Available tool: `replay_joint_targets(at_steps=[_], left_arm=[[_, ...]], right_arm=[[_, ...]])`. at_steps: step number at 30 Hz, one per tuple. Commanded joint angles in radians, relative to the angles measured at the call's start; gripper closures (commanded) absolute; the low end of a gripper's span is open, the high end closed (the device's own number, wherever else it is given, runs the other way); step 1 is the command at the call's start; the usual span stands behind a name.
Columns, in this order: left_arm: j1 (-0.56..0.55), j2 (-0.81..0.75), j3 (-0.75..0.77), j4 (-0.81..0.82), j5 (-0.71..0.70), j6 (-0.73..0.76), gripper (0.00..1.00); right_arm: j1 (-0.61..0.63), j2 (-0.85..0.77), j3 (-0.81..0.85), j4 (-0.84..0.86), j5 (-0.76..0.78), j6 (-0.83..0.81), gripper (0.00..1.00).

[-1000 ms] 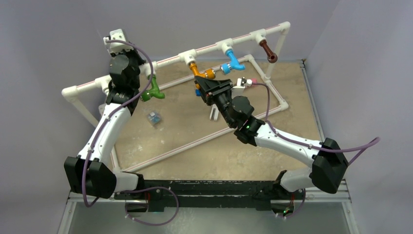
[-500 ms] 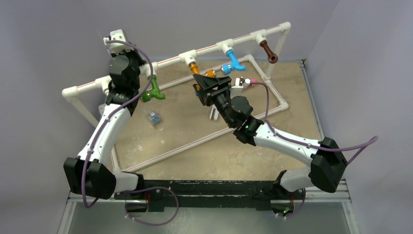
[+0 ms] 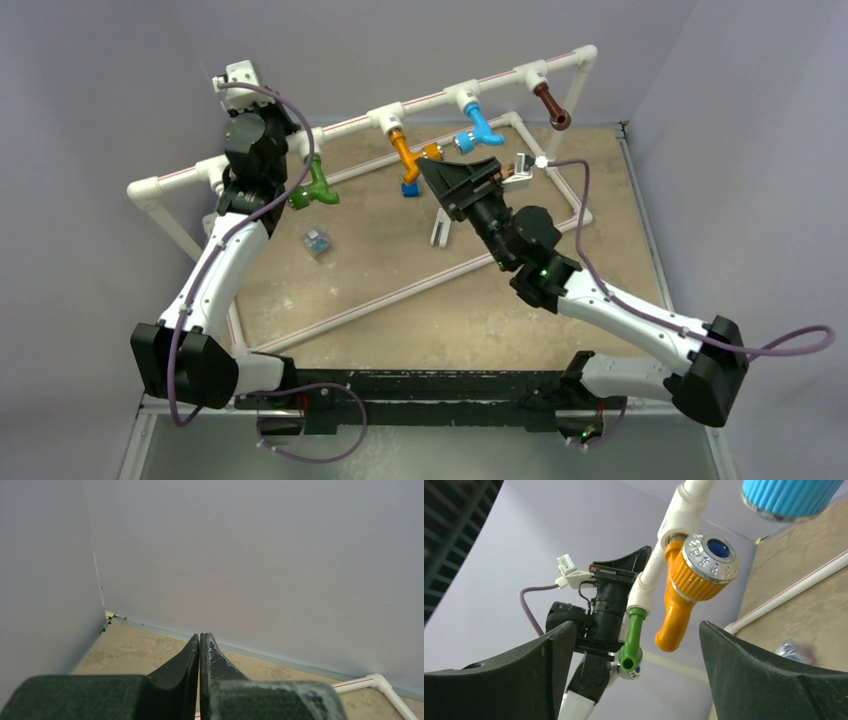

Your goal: Install the water faucets

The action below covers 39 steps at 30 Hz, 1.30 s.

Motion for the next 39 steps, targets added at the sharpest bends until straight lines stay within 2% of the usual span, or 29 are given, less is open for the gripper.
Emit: replay_joint_targets(at_steps=[1, 9, 13, 17, 23, 32, 39], left_arm=[[-0.025, 0.058, -0.080, -0.250, 0.058, 0.004, 1.00], [-0.023, 0.061, -0.077, -0.252, 0.057, 0.004, 1.00], [-0.023, 0.059, -0.077, -0.252, 0.061, 0.004, 1.00], [-0.021, 0.061, -0.078, -0.253, 0.062, 0.005, 1.00], [-0.020, 0.061, -0.079, -0.252, 0.063, 0.006, 1.00], [-0.013, 0.064, -0.077, -0.253, 0.068, 0.006, 1.00], [-0.007, 0.065, -0.077, -0.254, 0.072, 0.004, 1.00]], right_arm=[[-0.013, -0.116, -0.028, -0.075, 0.001, -0.246, 0.07], [-0.018, -0.204, 0.049, -0.256, -0.033, -0.721, 0.06], [-0.016, -0.218, 0.093, -0.326, -0.099, -1.043, 0.06], [-0.018, -0.207, 0.129, -0.409, -0.094, -1.361, 0.06], [-0.014, -0.225, 0.113, -0.491, -0.165, -1.783, 0.07], [0.058, -0.242, 0.023, -0.327, -0.003, -2.257, 0.04], [0.170, -0.172, -0.064, -0.027, 0.072, -2.612, 0.02]])
